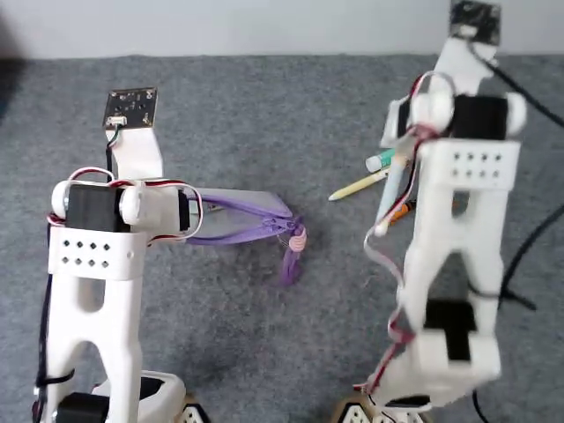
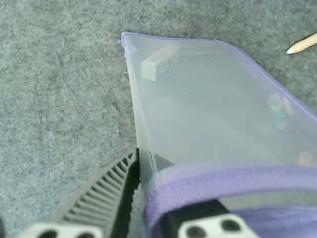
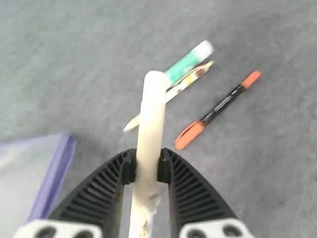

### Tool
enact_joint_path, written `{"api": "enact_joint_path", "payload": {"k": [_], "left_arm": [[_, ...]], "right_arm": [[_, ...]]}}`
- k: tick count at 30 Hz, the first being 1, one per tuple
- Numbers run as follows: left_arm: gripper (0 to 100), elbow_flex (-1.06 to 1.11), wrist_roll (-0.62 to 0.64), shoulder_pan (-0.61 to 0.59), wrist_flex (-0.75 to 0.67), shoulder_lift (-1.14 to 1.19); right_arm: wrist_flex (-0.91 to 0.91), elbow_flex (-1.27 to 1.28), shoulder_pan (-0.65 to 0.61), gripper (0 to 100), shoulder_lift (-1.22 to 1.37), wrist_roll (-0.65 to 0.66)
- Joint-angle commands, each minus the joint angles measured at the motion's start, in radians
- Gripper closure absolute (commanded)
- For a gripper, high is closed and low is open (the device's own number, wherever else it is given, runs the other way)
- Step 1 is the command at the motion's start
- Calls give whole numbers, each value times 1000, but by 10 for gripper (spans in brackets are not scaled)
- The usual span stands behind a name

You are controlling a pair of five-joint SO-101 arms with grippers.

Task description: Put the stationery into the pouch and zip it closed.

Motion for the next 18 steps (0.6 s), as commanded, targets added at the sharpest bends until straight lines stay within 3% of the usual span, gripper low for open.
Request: {"api": "enact_joint_path", "payload": {"k": [1, 8, 18], "left_arm": [[988, -45, 9, 8, -12, 2], [988, -51, 11, 11, -5, 2], [988, -188, 60, 109, 31, 37]], "right_arm": [[38, 140, -81, 991, -248, -43], [-150, 361, -239, 991, -509, -127], [-713, 730, -447, 991, -768, -178]]}}
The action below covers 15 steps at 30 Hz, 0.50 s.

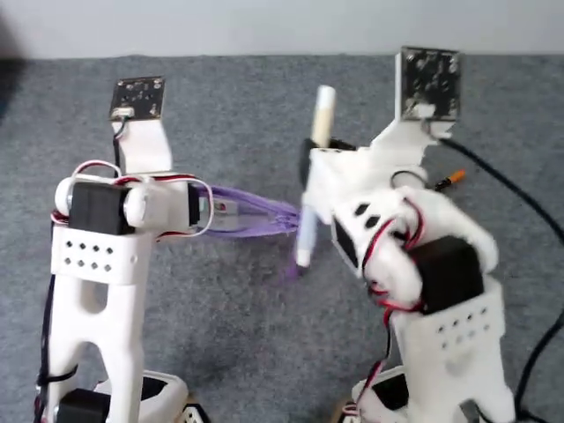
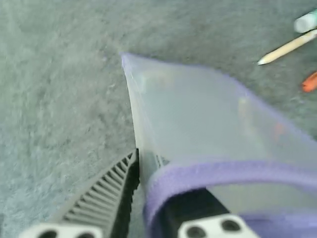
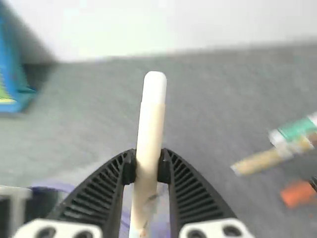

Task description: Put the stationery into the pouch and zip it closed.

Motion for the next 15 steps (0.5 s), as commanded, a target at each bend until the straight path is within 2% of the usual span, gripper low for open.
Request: {"api": "enact_joint_path", "payload": {"k": [1, 9, 15], "left_arm": [[988, -93, 18, 26, 18, 46], [988, -226, 18, 26, 20, 201], [988, -239, 18, 31, 20, 252]], "right_arm": [[-237, 112, -47, 991, -91, -9], [-636, 316, -77, 991, -136, 126], [-871, 448, -91, 991, -133, 238]]}}
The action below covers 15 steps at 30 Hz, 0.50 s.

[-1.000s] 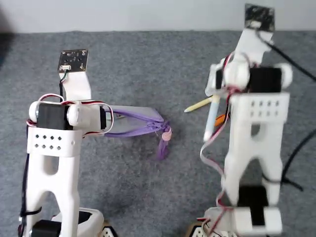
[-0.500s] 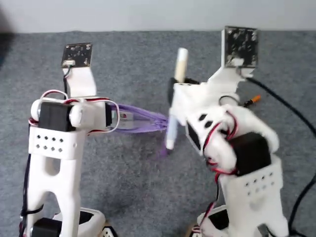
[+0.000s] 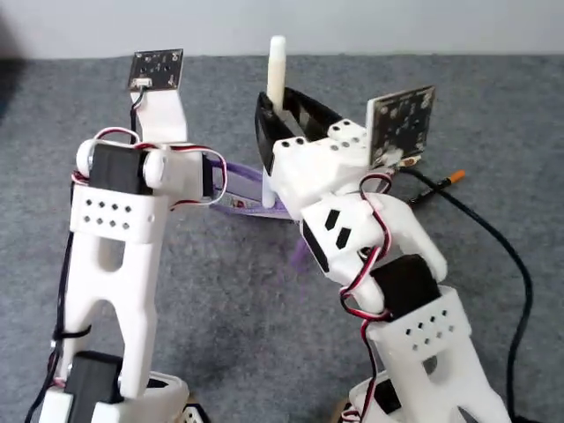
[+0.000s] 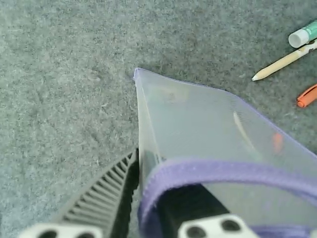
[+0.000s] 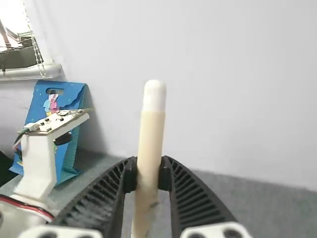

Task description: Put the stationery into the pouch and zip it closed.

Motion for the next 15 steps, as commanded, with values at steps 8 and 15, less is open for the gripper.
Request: {"api": "enact_joint_path", "payload": {"k": [8, 15], "left_arm": [[988, -36, 11, 15, 18, 15], [988, -36, 11, 9, 18, 15]], "right_arm": [[-259, 175, -90, 991, -28, 141], [-182, 230, -96, 972, -88, 204]]}}
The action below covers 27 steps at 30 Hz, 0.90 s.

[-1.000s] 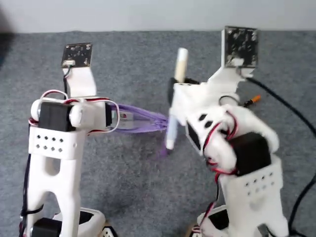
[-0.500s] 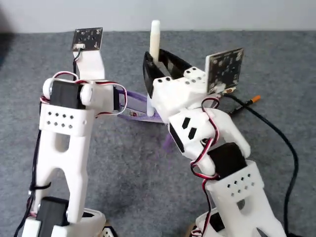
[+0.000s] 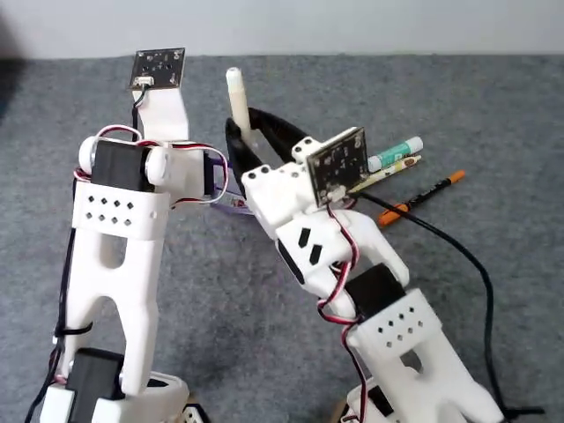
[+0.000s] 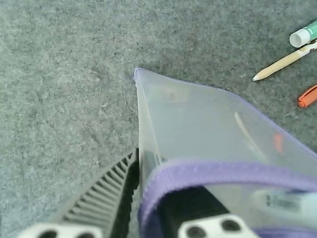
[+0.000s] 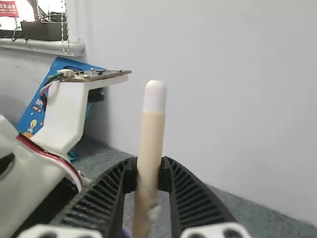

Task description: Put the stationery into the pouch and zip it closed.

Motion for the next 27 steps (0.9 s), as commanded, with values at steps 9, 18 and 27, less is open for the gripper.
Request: {"api": "enact_joint_path", "payload": {"k": [9, 18, 27], "left_arm": [[988, -28, 11, 9, 17, 6], [988, -27, 11, 9, 17, 6], [988, -24, 11, 8, 17, 6]], "right_arm": [[243, -9, -28, 801, -165, 34], [317, -64, 24, 801, -193, -5], [616, -310, 357, 950, 10, -316]]}}
